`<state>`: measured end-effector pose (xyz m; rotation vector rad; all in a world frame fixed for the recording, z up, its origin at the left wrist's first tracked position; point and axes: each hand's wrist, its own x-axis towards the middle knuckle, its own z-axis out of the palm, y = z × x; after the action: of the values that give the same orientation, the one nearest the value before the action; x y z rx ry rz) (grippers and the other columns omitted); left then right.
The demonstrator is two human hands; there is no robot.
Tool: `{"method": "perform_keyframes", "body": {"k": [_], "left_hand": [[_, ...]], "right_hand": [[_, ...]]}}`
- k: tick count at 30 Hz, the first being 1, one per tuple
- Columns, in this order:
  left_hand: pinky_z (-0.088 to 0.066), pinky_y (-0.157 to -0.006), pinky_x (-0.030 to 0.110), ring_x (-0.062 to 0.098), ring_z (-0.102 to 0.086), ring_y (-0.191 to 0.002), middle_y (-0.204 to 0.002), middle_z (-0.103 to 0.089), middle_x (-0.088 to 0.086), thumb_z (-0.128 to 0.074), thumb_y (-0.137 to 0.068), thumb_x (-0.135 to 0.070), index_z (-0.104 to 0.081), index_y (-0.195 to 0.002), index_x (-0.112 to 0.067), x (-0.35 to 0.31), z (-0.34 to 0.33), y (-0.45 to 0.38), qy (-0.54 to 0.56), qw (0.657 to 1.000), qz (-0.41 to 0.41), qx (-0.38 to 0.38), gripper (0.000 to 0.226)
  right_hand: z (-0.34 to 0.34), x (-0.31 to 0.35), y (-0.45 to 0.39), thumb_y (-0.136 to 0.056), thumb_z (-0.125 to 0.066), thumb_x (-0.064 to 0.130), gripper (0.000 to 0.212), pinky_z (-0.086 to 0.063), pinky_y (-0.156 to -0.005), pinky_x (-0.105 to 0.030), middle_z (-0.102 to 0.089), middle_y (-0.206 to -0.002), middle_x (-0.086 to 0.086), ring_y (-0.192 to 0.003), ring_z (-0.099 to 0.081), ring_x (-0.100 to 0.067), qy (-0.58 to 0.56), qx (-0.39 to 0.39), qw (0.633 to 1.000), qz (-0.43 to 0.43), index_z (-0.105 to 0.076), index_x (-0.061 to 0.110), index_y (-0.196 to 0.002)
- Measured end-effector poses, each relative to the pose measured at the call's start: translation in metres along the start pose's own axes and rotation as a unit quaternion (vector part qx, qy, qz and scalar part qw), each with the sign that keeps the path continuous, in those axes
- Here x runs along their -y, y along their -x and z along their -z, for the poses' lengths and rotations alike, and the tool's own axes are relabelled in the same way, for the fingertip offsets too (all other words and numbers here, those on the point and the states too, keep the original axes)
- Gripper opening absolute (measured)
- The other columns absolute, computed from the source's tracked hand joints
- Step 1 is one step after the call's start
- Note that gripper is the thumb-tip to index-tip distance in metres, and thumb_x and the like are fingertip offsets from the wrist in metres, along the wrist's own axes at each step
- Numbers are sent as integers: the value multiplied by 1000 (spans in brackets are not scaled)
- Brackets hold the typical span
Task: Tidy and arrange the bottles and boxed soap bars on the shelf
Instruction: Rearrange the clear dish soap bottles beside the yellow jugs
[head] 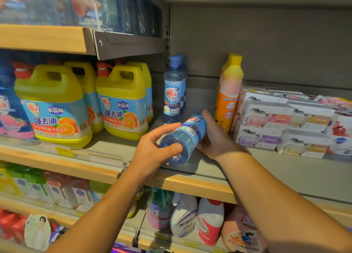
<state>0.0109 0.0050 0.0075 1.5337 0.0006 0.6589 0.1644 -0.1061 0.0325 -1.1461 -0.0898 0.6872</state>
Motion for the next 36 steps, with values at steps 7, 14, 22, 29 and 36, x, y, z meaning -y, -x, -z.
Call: {"method": "perform_keyframes", "body": {"k": [7,14,22,29,36], "left_hand": [[-58,-73,36,25,-70,-102,-117,-69,5,-80,-61,-29,-69,-118,-30,0,-2,0,30,999,16,-4,58],[-52,-82,19,2,-60,-106,-123,-55,0,-77,-57,-43,-58,-121,-31,-3,-10,2,-140,984,-66,-83,68],[-54,-76,21,4,-67,-92,-104,-69,-13,-84,-60,-25,-56,-118,-23,-4,-12,5,-132,983,-72,-104,65],[-59,-69,43,30,-69,-84,-98,-68,18,-91,-50,-38,-61,-116,-4,-13,7,-1,255,956,105,96,79],[-56,-83,43,31,-66,-97,-113,-67,21,-72,-72,-37,-58,-123,-6,-8,2,-6,176,970,154,64,61]], "right_hand": [[-10,28,4,-83,-70,49,29,-61,-65,-44,-75,-83,-3,-75,-75,-22,59,-55,988,131,-62,24,-94],[-41,43,30,-79,-73,46,36,-58,-68,-30,-73,-90,4,-80,-72,-7,165,-42,930,324,-62,21,-102],[-73,39,57,-60,-75,51,49,-46,-57,-10,-63,-87,13,-66,-62,10,229,-68,878,415,-41,30,-90],[-56,51,59,-89,-53,28,51,-44,-100,-46,-61,-117,-12,-110,-58,-27,32,232,951,202,-46,9,-136],[-46,45,56,-91,-61,21,47,-48,-100,-54,-63,-127,-14,-118,-61,-32,121,170,943,258,-49,13,-136]]}}
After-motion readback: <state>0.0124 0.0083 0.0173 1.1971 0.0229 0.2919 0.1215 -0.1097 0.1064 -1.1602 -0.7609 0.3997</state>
